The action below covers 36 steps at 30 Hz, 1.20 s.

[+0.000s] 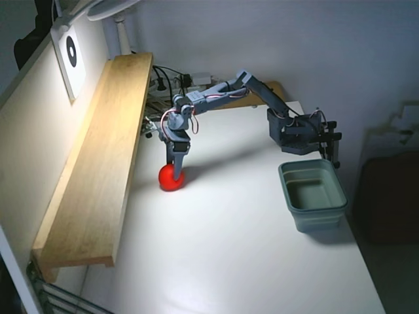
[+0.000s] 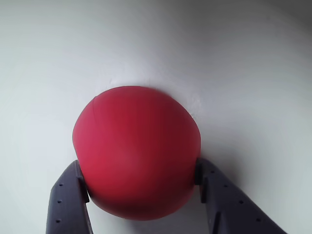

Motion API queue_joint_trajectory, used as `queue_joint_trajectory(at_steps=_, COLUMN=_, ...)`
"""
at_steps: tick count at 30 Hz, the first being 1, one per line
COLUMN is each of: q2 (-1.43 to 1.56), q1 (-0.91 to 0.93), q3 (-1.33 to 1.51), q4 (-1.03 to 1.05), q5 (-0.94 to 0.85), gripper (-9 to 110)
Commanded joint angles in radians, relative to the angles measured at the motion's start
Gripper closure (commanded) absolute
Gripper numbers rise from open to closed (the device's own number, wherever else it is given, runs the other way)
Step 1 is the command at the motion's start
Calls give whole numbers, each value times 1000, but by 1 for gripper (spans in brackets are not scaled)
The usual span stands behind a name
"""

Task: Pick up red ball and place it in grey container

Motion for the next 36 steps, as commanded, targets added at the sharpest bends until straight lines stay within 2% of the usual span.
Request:
queue_joint_trajectory(at_steps=1, q2=158, q1=3, q3=141, q4=-50, q5=2, gripper=78)
queue_joint_trajectory(at_steps=24, q2=642, q1=3, q3=763, q4=-189, q5=2, gripper=78)
queue_joint_trajectory(at_steps=36, q2=677, q1=3, q3=726, q4=-117, q5=2, gripper=78)
